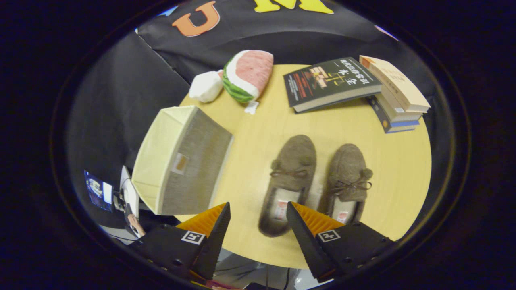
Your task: Open the storage box then place both shoes into the box .Put the left shoe in first, then the right shoe, with the right side of both shoes facing outward in a uniform manner.
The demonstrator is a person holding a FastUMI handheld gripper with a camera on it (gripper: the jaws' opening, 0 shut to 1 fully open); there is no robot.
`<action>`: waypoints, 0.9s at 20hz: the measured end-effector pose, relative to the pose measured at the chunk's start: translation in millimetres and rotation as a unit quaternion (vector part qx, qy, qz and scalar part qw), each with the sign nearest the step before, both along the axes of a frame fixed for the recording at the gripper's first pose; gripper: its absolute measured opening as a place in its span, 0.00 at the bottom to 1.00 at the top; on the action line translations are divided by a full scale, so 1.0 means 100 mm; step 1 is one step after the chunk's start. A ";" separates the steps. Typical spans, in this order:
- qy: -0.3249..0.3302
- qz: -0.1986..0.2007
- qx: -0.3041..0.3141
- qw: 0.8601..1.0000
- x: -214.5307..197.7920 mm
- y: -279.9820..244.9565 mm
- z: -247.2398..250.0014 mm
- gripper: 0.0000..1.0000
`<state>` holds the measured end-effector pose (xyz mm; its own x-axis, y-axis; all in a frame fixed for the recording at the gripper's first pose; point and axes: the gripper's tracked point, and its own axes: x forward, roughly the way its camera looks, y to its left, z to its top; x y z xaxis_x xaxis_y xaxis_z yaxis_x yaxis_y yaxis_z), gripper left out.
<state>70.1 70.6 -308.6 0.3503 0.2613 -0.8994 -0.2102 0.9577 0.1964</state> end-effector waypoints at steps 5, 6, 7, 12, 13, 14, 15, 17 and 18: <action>0.004 -0.022 -0.071 0.997 0.15 -0.32 -0.46 0.69; 0.004 -0.030 -0.097 0.995 0.16 -0.41 -0.55 0.62; 0.005 -0.033 -0.116 0.993 0.16 -0.47 -0.63 0.55; 0.012 -0.041 -0.084 0.996 0.21 -0.42 -0.80 0.29; 0.024 -0.052 -0.078 0.995 0.20 -0.43 -0.86 0.20; 0.034 -0.059 -0.069 0.995 0.21 -0.42 -0.84 0.10; 0.038 -0.066 -0.053 0.996 0.21 -0.39 -0.86 0.06; 0.037 -0.060 -0.029 0.997 0.18 -0.37 -0.76 0.01; 0.037 -0.060 -0.020 0.997 0.16 -0.37 -0.73 0.01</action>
<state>85.7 33.8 -381.4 0.3090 0.1852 -0.9329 -0.0793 0.9825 0.1687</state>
